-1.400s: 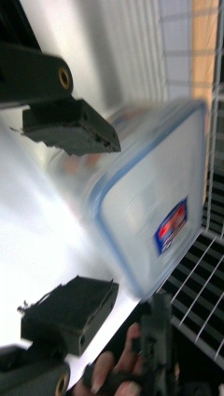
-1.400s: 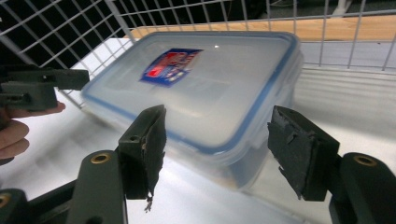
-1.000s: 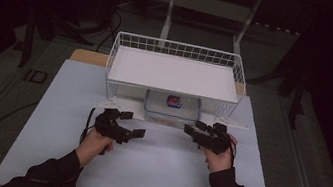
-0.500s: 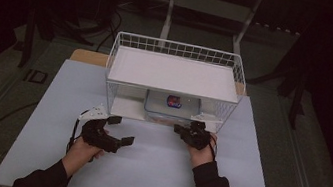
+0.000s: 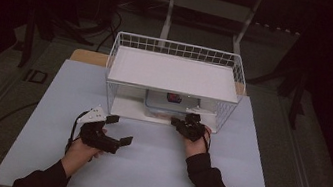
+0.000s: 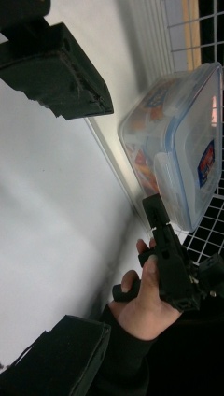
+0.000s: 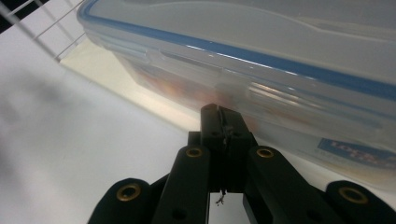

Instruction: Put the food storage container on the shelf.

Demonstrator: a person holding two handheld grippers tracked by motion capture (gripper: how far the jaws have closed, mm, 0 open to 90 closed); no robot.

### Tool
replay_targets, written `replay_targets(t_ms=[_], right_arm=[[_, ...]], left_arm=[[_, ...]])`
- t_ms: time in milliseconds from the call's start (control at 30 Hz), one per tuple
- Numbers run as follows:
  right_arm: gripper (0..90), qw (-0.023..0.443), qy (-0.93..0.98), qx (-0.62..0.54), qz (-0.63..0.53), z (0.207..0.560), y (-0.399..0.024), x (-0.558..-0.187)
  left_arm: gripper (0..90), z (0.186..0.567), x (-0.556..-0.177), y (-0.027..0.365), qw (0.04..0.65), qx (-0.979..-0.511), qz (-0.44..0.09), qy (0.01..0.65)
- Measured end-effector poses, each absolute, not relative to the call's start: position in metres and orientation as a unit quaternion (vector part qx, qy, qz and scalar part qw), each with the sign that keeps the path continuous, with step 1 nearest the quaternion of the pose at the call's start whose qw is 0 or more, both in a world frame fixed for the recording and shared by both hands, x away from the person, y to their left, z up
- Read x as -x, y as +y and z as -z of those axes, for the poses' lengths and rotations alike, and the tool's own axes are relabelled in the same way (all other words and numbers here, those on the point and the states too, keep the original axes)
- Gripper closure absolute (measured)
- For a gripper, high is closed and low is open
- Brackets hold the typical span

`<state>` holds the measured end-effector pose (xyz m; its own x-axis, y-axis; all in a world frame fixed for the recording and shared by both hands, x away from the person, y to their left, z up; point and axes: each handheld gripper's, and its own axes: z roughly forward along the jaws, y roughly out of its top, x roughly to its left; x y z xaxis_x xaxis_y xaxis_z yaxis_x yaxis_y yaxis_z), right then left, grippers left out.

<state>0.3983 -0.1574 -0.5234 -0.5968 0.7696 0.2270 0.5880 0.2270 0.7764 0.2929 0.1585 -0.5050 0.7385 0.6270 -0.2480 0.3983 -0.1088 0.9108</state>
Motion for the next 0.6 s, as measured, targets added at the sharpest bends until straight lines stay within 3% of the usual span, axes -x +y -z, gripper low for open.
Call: replay_targets(t_ms=[600], right_arm=[[89.0,0.098,0.770,-0.436,-0.455,0.525,-0.144,-0.412]], left_arm=[[0.0,0.505,-0.293,0.158,0.571,-0.739,-0.096,0.343]])
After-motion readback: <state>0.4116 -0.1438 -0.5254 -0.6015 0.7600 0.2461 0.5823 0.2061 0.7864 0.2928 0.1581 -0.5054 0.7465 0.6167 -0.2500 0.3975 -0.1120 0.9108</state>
